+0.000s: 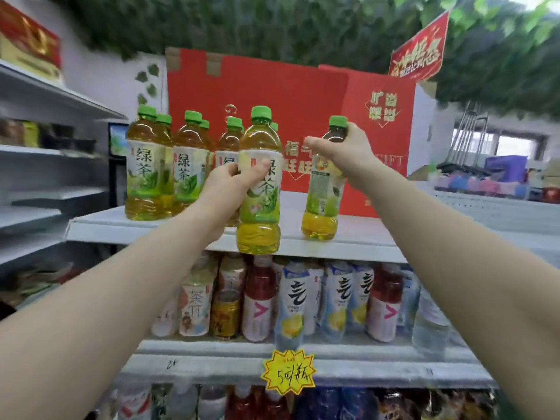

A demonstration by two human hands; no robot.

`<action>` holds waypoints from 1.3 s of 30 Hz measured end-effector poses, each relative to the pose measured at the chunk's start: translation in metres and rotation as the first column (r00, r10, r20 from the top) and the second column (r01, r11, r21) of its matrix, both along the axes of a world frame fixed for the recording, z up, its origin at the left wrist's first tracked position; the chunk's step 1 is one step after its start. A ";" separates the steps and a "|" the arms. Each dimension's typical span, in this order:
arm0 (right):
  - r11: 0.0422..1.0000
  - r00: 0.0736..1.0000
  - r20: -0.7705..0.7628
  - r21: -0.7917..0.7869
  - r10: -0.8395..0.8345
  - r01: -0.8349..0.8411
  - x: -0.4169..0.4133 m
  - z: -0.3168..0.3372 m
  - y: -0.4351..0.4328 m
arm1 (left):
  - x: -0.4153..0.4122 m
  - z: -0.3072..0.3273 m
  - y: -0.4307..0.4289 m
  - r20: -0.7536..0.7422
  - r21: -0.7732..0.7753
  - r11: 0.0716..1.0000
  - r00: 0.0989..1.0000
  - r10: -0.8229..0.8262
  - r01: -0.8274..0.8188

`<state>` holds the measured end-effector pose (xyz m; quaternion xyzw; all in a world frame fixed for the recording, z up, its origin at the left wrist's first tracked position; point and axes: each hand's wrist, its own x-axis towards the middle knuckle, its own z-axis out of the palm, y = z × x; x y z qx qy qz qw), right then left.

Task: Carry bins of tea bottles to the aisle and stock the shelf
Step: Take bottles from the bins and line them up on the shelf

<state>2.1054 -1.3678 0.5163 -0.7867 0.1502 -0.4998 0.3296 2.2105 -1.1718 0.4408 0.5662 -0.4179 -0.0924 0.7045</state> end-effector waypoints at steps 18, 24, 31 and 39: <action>0.878 0.814 -0.354 0.318 0.460 -0.357 0.015 -0.038 -0.068 | 0.037 -0.006 -0.037 0.009 -0.046 0.989 0.989 0.144 -0.144; 0.946 0.901 -0.301 0.186 0.313 -0.267 0.031 -0.057 -0.066 | 0.040 -0.006 -0.038 0.024 -0.050 0.990 0.991 0.134 -0.133; 0.999 0.959 -0.281 0.019 -0.038 0.045 0.077 -0.065 -0.078 | 0.044 -0.008 -0.039 0.025 -0.064 0.990 0.991 0.131 -0.129; 0.932 0.936 -0.158 -0.238 -0.314 0.272 0.068 -0.058 -0.069 | 0.032 -0.008 -0.046 0.063 -0.063 0.989 0.989 0.134 -0.130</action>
